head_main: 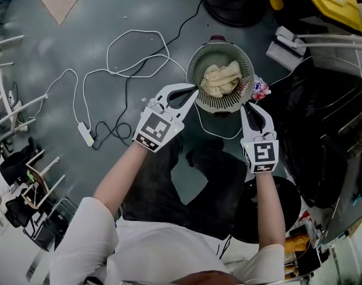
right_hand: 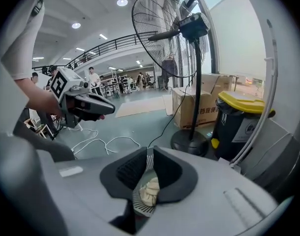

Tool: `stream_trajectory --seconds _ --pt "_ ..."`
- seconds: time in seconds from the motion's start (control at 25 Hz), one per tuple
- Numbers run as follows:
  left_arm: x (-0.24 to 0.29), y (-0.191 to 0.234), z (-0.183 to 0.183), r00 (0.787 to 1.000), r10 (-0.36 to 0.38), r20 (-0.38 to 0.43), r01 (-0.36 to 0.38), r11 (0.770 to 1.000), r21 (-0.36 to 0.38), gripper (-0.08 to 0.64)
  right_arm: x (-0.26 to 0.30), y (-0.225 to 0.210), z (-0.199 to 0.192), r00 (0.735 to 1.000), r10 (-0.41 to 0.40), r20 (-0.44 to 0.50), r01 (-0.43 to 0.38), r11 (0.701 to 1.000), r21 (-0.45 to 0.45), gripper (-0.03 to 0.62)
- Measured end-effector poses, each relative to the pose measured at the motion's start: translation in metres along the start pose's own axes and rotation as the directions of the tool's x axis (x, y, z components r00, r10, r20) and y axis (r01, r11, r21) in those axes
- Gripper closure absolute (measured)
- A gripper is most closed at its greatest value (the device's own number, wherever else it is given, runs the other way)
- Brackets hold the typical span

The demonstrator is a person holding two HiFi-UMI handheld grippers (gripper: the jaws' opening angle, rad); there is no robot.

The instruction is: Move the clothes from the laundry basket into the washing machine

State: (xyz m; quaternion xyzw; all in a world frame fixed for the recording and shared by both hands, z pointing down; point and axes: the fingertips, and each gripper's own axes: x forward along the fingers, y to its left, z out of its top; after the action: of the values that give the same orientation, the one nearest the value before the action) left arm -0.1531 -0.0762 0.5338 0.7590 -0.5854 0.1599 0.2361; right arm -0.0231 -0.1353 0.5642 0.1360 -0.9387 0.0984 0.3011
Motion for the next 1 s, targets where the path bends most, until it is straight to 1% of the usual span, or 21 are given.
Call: stream_trajectory --seconds 0.08,0.24,0.4,0.56,0.64,0.76,0.88,1.0 --pt "0.015 0.007 -0.007 1.0 -0.016 0.011 0.015 1.0 0.026 0.554 0.016 -0.007 -0.017 1.0 0.008 -0.014 -0.009 1.0 -0.012 0.525" --pt "0.047 0.019 -0.021 0.998 -0.057 0.024 0.054 0.994 0.095 0.554 0.054 -0.02 -0.049 0.999 0.027 -0.039 -0.03 0.998 -0.062 0.459" --pt "0.079 0.033 -0.038 0.995 -0.096 0.036 0.089 0.983 0.163 0.554 0.096 -0.023 -0.085 0.994 0.069 -0.082 -0.076 0.993 -0.09 0.362" --pt "0.103 0.052 -0.059 0.992 -0.111 0.053 0.099 0.976 0.192 0.554 0.141 -0.018 -0.13 0.977 0.116 -0.179 -0.141 0.981 -0.13 0.265" --pt "0.112 0.061 -0.065 0.992 -0.11 0.064 0.094 0.971 0.218 0.554 0.162 -0.022 -0.154 0.966 0.123 -0.226 -0.156 0.979 -0.135 0.231" --pt "0.122 0.074 -0.079 0.991 -0.109 0.078 0.087 0.965 0.248 0.554 0.192 -0.03 -0.184 0.958 0.111 -0.266 -0.156 0.976 -0.152 0.202" --pt "0.128 0.083 -0.098 0.991 -0.108 0.081 0.086 0.967 0.239 0.554 0.214 -0.028 -0.208 0.944 0.115 -0.309 -0.176 0.969 -0.175 0.189" --pt "0.132 0.084 -0.109 0.991 -0.113 0.072 0.093 0.967 0.237 0.554 0.229 -0.027 -0.232 0.921 0.125 -0.368 -0.205 0.961 -0.187 0.172"
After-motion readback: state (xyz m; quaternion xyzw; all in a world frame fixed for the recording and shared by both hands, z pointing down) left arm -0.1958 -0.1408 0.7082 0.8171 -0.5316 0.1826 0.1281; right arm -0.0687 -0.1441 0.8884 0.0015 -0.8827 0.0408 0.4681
